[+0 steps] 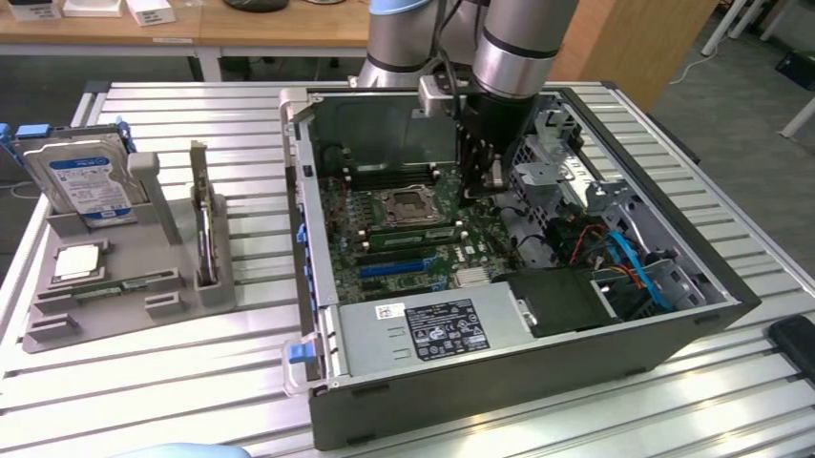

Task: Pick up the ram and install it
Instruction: 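Press down the ram until it locks into place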

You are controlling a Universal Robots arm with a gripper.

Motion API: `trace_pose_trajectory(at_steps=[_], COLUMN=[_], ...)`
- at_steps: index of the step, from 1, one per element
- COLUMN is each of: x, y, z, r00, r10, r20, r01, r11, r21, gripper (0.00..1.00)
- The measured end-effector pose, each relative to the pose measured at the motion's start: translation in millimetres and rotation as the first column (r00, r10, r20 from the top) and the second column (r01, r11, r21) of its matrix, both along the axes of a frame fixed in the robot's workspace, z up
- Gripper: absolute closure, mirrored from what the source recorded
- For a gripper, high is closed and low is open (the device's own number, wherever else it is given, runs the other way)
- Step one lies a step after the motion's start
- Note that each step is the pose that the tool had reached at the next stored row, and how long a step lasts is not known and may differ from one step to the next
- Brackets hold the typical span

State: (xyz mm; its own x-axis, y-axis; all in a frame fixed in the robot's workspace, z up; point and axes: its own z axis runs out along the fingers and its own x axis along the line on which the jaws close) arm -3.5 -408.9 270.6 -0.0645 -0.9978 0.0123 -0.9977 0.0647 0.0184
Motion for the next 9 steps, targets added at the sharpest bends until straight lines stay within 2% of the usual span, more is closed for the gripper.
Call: trace_pose_trajectory(at_steps=[5,9], x=[0.0,0.0], y=[0.0,0.0], z=[-6.7,-11.5], r00=[1.0000,1.0000], r10=[0.000,0.000], r20=[0.0024,0.0066], r01=[0.000,0.000], r11=[1.0000,1.0000], r21=[-0.0001,0.0000], gripper=[0.90,0.90])
